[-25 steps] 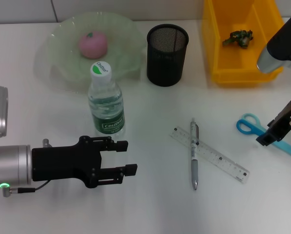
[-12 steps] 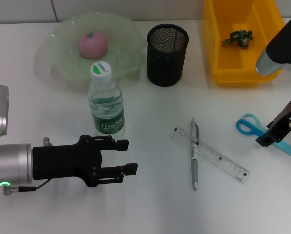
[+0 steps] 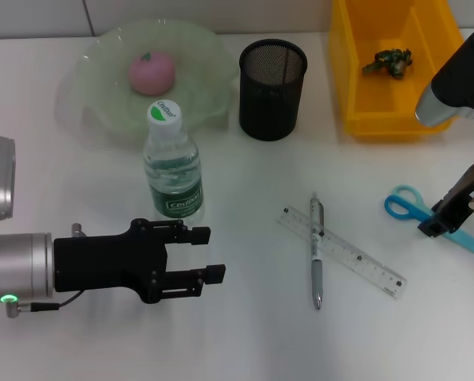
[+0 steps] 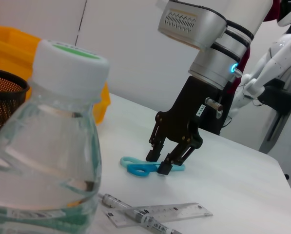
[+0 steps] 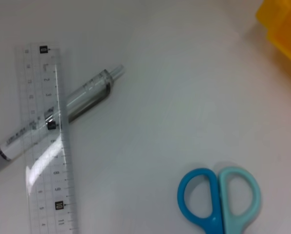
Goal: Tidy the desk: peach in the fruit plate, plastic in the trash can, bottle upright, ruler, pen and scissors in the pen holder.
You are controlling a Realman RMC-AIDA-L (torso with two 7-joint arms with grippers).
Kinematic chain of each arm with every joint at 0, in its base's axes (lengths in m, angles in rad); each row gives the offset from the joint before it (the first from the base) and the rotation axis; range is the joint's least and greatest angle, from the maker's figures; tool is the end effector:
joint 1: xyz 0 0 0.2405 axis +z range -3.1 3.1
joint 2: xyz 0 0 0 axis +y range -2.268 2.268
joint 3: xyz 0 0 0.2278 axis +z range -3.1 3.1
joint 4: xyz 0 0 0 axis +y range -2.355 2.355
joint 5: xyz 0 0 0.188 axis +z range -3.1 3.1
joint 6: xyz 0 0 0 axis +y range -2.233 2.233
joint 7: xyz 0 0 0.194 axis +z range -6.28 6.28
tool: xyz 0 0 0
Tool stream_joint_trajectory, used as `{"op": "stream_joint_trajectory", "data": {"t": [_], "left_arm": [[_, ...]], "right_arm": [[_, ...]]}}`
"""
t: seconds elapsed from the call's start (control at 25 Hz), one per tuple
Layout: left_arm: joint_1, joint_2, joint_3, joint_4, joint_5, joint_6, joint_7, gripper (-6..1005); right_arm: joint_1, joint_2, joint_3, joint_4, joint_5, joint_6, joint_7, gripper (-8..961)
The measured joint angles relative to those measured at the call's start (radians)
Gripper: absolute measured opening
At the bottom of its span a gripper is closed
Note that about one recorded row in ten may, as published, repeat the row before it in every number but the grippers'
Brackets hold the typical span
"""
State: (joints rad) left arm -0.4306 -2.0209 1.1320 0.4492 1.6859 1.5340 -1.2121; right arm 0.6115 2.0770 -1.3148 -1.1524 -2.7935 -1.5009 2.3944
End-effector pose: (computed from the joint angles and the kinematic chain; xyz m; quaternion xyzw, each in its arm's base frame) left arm -0.2215 0.2562 -0.0715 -0.9470 -0.2062 -0.2433 0.0381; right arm 0.2557 0.3300 -0.0217 -0.8918 0.3137 -0.2721 0.1797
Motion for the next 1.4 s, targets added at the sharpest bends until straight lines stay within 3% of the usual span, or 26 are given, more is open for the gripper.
{"op": "stream_joint_trajectory", "data": {"t": [0.64,0.92,1.16,1.4], "left_arm": [[0.0,-0.001,0.0,0.0,0.0,0.0,-0.006,664],[0.0,0.001,0.0,0.001,0.0,0.0,-0.006,664],[-0.001,0.003,-0.001,0.002,-0.001,0.0,-0.006,664],[-0.003,0.004,-0.003,0.002,-0.004,0.0,-0.006,664]], "right_arm": [[-0.015,0.002,0.025,-0.028,0.012,0.006,-0.017,209],[-0.052,0.001,0.216,-0.142,0.16,-0.066,-0.113,208],[-0.065,0.0,0.414,-0.157,0.312,-0.108,-0.211,208],[-0.117,0.002,0.53,-0.125,0.611,-0.069,-0.318,209]]}}
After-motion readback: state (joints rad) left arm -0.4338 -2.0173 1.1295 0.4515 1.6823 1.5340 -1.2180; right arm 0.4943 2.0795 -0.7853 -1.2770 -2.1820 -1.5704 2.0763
